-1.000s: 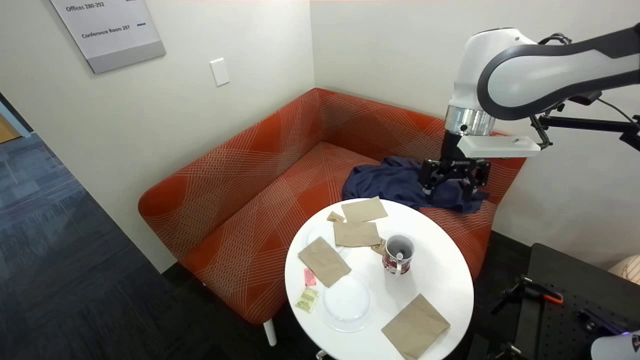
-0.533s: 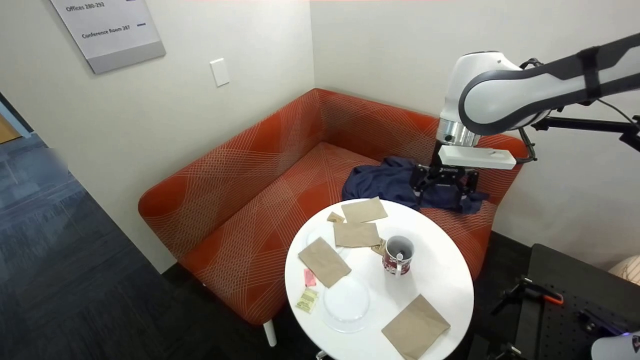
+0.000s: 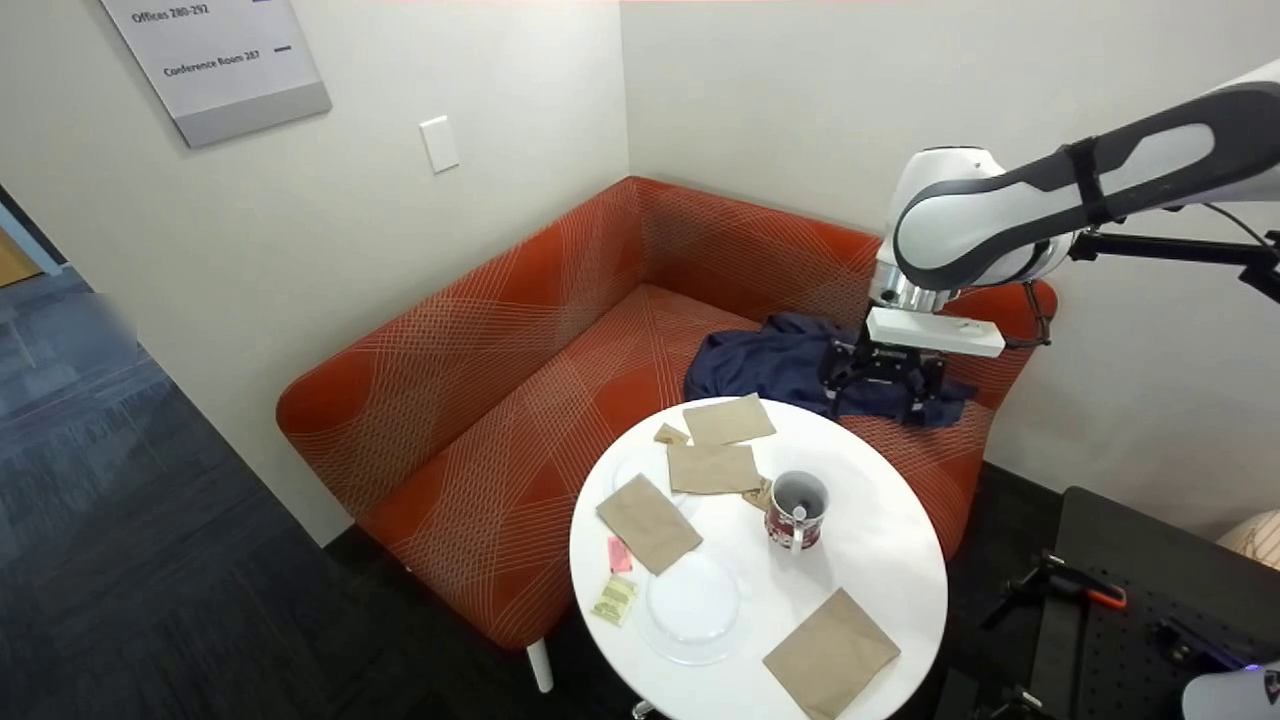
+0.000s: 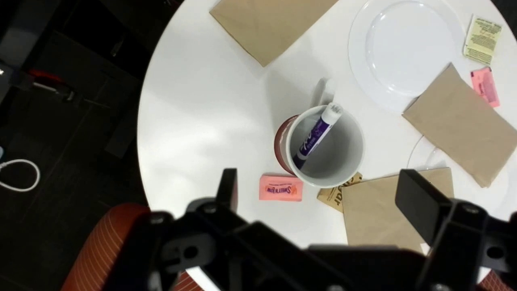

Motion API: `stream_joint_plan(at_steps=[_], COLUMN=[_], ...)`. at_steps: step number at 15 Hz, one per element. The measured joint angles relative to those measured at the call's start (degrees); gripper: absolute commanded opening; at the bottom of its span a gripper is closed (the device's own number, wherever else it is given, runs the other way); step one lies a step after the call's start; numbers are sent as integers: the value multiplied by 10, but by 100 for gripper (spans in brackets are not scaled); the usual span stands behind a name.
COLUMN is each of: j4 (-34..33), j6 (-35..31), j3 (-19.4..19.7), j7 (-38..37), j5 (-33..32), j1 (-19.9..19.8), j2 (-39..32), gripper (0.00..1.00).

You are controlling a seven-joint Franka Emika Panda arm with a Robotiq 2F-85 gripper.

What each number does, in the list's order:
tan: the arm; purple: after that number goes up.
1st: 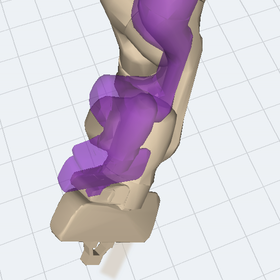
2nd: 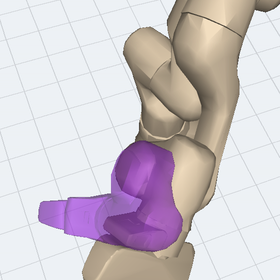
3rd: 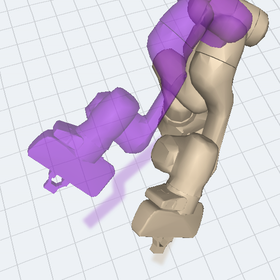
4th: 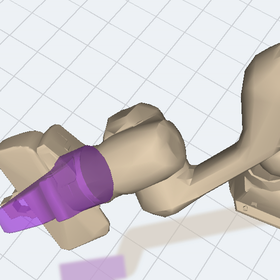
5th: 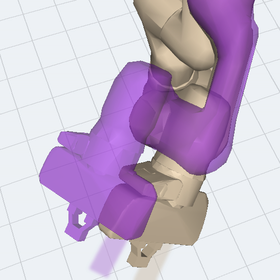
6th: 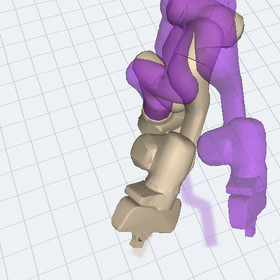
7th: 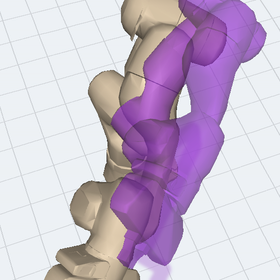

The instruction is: Take the marker out of the cup and put it on the table

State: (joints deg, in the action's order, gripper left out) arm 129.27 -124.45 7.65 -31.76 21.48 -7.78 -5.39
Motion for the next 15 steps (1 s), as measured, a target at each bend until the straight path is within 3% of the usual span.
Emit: stream_joint_plan(at_steps=[15], j4=[0], j6=[0], j3=[3], j7=[-1], j5=[2], j1=[0], j2=[-8], gripper=[100])
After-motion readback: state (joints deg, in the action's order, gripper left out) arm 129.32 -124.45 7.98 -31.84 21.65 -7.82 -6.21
